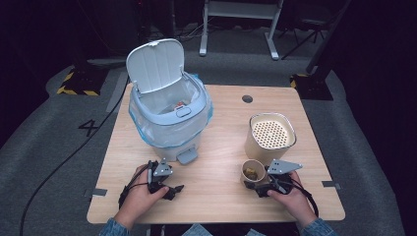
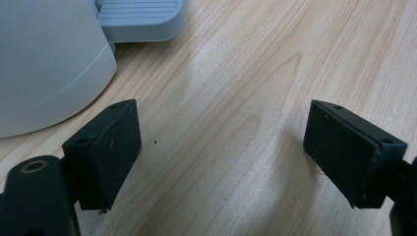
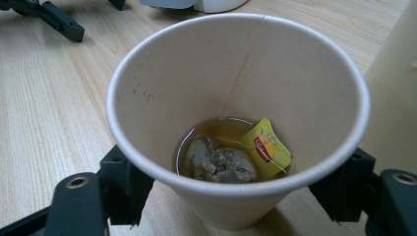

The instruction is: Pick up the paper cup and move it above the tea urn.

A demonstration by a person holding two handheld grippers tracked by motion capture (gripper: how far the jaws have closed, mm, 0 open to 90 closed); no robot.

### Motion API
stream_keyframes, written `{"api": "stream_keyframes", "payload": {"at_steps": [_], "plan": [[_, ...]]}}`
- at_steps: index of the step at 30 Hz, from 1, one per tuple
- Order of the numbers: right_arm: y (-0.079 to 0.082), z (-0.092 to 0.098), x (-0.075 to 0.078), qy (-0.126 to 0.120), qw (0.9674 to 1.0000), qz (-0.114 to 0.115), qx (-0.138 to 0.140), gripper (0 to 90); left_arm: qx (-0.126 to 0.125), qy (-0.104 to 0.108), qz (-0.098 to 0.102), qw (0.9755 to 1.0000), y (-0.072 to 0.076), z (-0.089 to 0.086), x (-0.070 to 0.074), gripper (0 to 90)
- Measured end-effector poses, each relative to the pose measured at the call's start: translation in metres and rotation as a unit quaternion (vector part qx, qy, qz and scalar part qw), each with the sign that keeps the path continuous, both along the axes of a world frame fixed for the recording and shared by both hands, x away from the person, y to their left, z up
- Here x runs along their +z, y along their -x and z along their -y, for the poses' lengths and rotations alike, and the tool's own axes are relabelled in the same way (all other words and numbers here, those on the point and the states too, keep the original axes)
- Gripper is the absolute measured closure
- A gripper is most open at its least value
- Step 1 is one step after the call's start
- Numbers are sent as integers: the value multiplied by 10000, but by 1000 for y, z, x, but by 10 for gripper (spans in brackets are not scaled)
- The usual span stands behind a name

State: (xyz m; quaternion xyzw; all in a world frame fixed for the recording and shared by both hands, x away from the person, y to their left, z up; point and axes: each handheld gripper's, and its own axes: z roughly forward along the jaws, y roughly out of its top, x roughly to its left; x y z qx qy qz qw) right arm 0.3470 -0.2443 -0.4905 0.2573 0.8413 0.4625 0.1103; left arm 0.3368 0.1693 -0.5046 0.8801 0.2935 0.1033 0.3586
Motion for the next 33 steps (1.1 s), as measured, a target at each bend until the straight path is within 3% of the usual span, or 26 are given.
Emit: {"api": "stream_keyframes", "payload": {"at_steps": [18, 33], "plan": [[2, 5, 10, -55, 9996, 26, 261, 320, -21, 16, -14, 10000, -1, -1, 0, 150], [7, 26, 44, -85, 9994, 77, 331, 323, 16, -9, 16, 10000, -2, 0, 0, 151]]}}
